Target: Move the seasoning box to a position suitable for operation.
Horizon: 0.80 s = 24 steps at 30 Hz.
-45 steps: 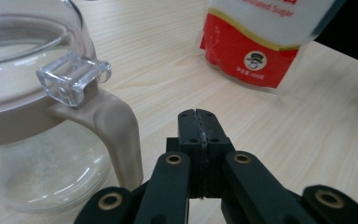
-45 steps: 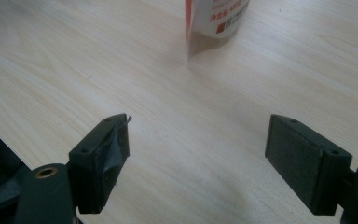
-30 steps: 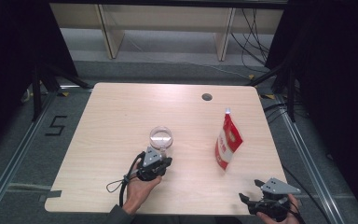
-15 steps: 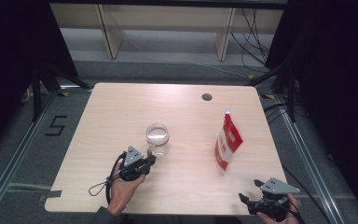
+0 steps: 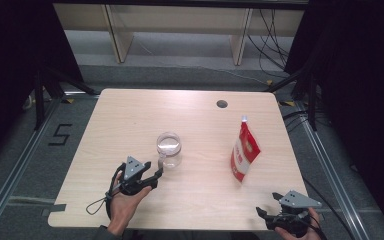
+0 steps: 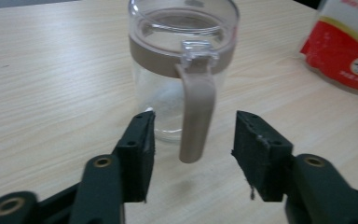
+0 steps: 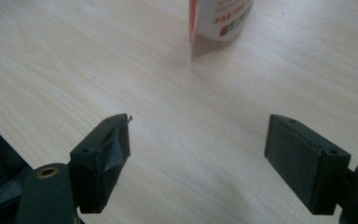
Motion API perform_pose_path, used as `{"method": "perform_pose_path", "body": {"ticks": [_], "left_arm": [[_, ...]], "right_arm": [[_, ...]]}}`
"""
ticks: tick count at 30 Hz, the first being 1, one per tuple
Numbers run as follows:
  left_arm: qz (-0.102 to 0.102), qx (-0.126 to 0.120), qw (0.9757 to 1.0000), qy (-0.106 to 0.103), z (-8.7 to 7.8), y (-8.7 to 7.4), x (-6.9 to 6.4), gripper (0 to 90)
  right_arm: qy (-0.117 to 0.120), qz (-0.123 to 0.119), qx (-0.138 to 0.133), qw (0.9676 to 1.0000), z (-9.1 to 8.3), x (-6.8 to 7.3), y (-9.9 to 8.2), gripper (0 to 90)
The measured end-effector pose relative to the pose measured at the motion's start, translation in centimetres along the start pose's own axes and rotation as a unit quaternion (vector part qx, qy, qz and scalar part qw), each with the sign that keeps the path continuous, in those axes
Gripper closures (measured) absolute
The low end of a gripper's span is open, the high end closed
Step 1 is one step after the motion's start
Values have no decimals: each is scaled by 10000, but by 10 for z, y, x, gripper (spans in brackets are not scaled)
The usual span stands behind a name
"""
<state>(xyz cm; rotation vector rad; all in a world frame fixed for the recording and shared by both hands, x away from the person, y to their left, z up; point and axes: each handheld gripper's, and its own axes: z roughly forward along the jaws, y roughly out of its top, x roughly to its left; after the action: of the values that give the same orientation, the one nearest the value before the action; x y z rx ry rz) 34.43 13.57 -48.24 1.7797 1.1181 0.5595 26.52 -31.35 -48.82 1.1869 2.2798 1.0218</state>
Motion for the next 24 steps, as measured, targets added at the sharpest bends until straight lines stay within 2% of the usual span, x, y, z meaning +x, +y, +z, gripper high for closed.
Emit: {"method": "perform_pose_path", "body": {"ticks": [3, 5, 8, 9, 10, 12, 13, 14, 15, 16, 17, 18, 19, 20, 21, 22, 23, 24], "left_arm": [[-15, 24, 10000, -17, 9, 2, -3, 425], [127, 75, 9999, 60, 14, 5, -5, 429], [105, 72, 9998, 126, 21, 7, -5, 444], [78, 67, 9999, 129, 23, 7, -5, 456], [152, 107, 9997, 135, 24, 8, -4, 474], [128, 127, 9998, 128, 26, 7, -4, 540], [192, 119, 9996, 157, 28, 7, -3, 576], [211, 113, 9997, 108, 28, 7, -2, 599], [156, 108, 9998, 17, 29, 8, -2, 630], [156, 108, 9998, 17, 29, 8, -2, 684], [285, 73, 9996, 14, 29, 8, -3, 719], [378, 111, 9992, -49, 29, 9, -4, 722], [422, 121, 9990, -129, 28, 10, -4, 724], [429, 121, 9988, -190, 28, 10, -4, 726], [521, 132, 9984, -185, 27, 10, -4, 726], [521, 132, 9984, -185, 27, 10, -4, 727], [476, 73, 9983, -330, 26, 10, -3, 728], [476, 73, 9983, -330, 26, 10, -3, 728]], "right_arm": [[52, -130, -23, 9999, 1, -1, 0, 230], [44, -51, 37, 10000, 1, 0, 0, 228], [40, -11, 41, 10000, 1, 1, 0, 228], [62, 32, 9, 10000, 1, 1, 0, 229], [61, 16, 1, 10000, 1, 1, 0, 229], [68, -76, 30, 9999, 1, 0, 0, 228], [46, -97, -3, 9999, 1, -1, 0, 228], [53, -18, 15, 10000, 1, 1, 0, 230], [98, -198, -33, 9998, 2, -2, 1, 231], [92, -146, -13, 9999, 2, -1, 1, 230], [88, -154, -16, 9998, 2, -1, 0, 230], [60, -85, 0, 9999, 1, -1, 0, 230], [28, -127, -18, 9999, 1, -1, 0, 230], [7, -41, -22, 10000, 0, 1, 0, 231], [-9, -51, -22, 10000, 1, 1, 0, 230], [18, -65, 10, 10000, 1, 0, 0, 230], [23, -31, -1, 10000, 1, 1, 0, 230], [23, 2, 4, 10000, 0, 1, 0, 231]]}}
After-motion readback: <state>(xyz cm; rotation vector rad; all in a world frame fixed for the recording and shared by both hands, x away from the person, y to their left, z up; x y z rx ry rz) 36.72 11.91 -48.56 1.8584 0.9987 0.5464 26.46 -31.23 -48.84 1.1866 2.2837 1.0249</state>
